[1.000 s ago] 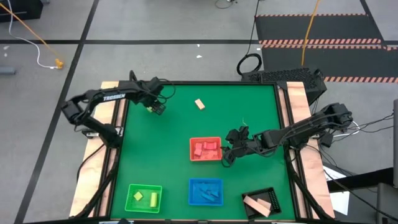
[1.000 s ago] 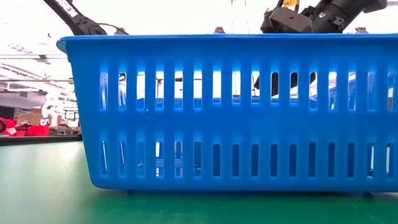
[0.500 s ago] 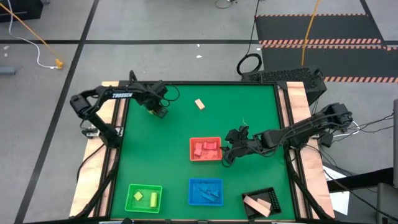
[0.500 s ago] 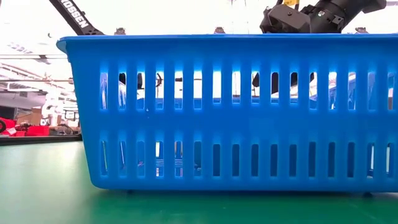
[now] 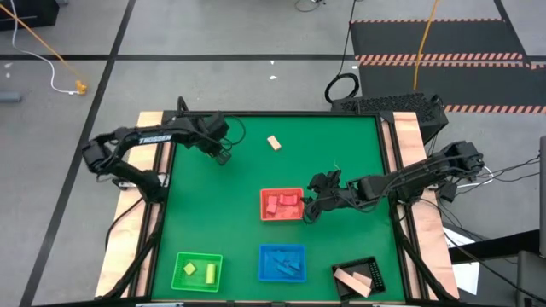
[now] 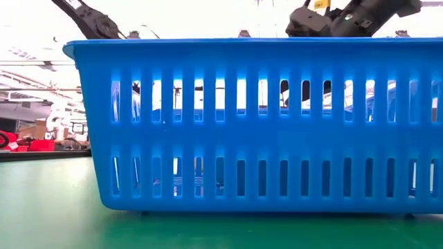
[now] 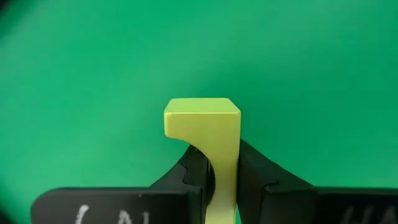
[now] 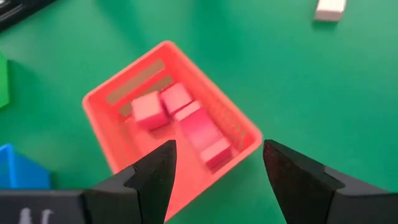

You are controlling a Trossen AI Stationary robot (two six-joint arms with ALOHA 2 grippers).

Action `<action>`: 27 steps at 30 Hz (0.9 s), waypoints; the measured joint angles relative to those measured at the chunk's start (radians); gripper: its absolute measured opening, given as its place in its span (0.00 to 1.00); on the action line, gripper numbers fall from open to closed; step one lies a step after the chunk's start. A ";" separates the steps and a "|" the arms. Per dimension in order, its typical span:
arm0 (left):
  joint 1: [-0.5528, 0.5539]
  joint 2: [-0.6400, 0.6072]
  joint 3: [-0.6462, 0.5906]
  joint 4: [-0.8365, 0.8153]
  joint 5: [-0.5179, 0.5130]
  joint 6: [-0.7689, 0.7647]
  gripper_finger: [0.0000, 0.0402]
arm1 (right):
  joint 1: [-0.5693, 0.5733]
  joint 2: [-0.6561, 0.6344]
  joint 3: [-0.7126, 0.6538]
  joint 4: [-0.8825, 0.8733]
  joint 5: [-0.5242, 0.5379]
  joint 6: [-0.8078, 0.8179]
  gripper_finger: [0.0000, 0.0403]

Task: Sort & place blocks by color
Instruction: Put the green block into the green bin

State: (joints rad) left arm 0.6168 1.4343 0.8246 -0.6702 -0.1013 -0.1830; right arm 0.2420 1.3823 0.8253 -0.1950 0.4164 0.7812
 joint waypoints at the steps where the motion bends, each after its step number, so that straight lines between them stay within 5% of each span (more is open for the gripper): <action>1: -0.025 -0.025 0.000 -0.009 0.018 -0.015 0.11 | -0.013 0.000 0.000 0.005 0.000 -0.009 0.57; 15: -0.653 -0.269 0.000 0.048 0.104 -0.357 0.11 | -0.258 0.000 0.000 0.228 0.000 -0.205 0.57; 22: -0.941 -0.277 0.001 0.046 0.381 -0.622 0.13 | -0.301 0.007 0.001 0.322 0.001 -0.271 0.57; 27: -1.100 -0.277 0.001 0.046 0.480 -0.877 0.11 | -0.305 0.044 0.002 0.375 0.000 -0.279 0.57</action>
State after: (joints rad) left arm -0.4834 1.1572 0.8257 -0.6247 0.3787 -1.0600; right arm -0.0628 1.4267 0.8268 0.1800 0.4168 0.5026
